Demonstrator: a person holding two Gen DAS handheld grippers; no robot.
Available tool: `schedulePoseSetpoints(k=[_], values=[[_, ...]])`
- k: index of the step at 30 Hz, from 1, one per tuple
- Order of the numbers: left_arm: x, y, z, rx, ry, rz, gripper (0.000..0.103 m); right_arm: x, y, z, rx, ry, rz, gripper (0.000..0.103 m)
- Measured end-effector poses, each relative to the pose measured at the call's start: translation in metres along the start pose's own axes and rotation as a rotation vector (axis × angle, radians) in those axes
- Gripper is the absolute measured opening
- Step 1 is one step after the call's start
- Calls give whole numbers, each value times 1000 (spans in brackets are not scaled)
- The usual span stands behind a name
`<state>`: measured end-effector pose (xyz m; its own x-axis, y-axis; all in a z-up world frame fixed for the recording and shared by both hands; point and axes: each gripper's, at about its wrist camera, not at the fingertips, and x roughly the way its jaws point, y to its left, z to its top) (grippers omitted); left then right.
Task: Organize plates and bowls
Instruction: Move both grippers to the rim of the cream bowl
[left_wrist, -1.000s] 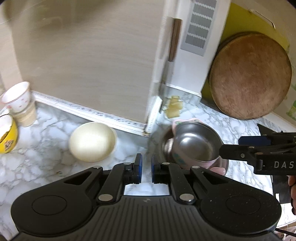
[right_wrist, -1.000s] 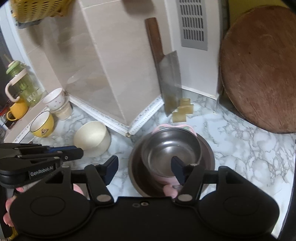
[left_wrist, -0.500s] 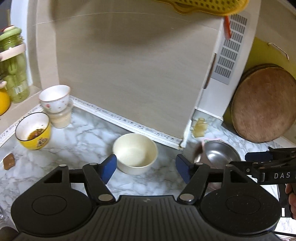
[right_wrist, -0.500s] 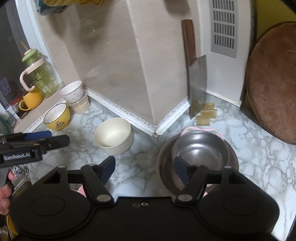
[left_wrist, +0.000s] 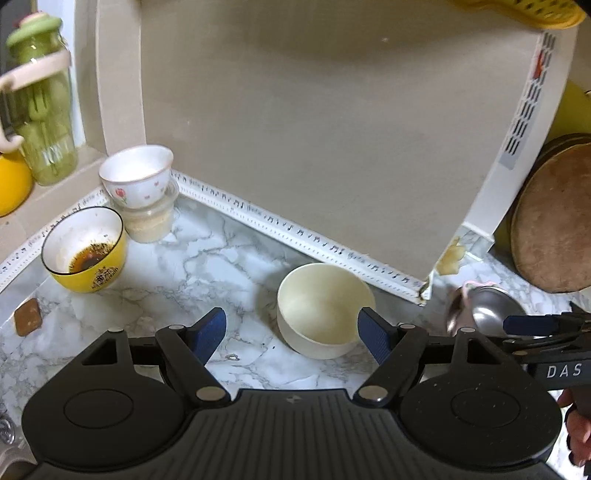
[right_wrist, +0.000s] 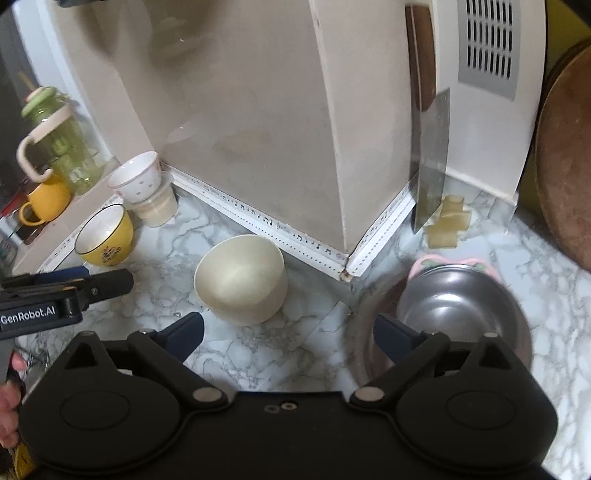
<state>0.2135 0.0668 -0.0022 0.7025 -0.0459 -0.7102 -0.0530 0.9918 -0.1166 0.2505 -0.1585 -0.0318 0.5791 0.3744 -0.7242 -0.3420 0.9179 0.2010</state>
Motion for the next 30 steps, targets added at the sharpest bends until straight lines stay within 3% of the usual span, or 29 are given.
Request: schedulePoseSetpoints(k=[8, 14, 26, 28, 30], values=[[60, 17, 16, 9, 101, -3, 78, 48, 8, 7, 86, 56, -18, 98], [99, 29, 20, -11, 149, -11, 78, 80, 18, 13, 72, 75, -56, 94], [138, 29, 19, -13, 170, -10, 77, 124, 17, 17, 121, 134, -91, 71], [142, 27, 19, -7, 170, -5, 69, 128, 16, 17, 127, 141, -90, 68], [147, 26, 19, -11, 187, -7, 61, 132, 16, 17, 127, 146, -88, 58]])
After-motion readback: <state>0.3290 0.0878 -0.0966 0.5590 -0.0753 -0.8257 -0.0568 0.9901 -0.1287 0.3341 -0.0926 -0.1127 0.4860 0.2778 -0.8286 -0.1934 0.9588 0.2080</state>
